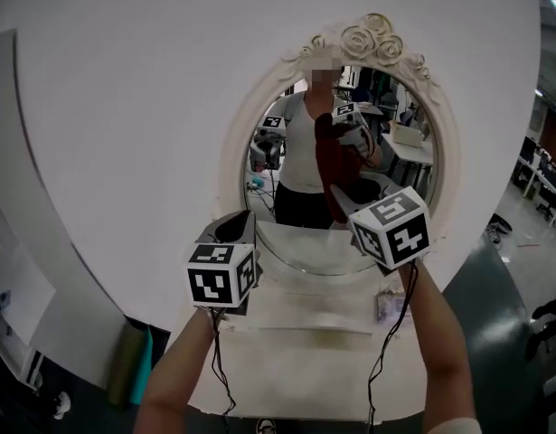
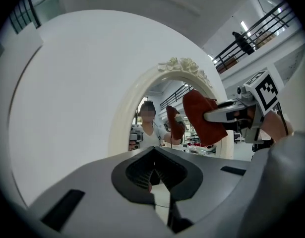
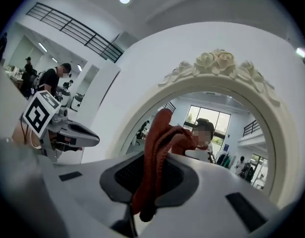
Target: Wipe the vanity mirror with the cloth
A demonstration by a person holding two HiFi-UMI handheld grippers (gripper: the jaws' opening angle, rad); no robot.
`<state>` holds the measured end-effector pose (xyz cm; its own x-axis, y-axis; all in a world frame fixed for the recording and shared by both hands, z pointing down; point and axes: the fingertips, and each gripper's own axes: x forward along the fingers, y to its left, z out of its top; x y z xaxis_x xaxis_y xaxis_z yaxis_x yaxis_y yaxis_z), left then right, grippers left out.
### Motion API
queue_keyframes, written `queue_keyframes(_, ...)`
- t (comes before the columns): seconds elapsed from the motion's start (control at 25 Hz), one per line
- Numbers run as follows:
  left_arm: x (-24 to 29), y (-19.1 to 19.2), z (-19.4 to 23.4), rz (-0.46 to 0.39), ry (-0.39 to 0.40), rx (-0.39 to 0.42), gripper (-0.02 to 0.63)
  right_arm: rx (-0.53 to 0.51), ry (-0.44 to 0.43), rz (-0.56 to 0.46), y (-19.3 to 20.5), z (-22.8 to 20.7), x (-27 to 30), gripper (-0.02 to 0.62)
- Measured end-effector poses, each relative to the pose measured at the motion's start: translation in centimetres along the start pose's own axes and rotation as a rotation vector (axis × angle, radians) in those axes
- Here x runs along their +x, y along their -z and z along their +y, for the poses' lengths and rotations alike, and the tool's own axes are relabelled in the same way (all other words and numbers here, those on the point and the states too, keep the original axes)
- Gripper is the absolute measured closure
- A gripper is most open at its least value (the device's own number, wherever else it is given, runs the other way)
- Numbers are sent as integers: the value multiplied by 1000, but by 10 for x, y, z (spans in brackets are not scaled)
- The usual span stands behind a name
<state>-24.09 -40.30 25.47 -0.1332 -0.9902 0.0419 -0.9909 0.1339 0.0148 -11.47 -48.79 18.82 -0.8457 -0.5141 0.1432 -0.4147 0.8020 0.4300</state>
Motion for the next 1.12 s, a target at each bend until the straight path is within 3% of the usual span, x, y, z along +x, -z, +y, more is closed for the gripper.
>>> queue_keyframes(0.32,14,-48,18,-32,-41,23,595,-379,174,93,-79,-24,29,532)
queue_keyframes(0.56,7,-50,29,-45,-32,-50,595,-650,321,163,-98,-14,55,532)
queue_keyframes(0.84,0,-24,49,-14,-82,-21,595,-753,276,197,-65,31,88,534)
queue_keyframes(1.12,-1,45,63,69,-96,-62,595,-795,179,259,1,78,110,532)
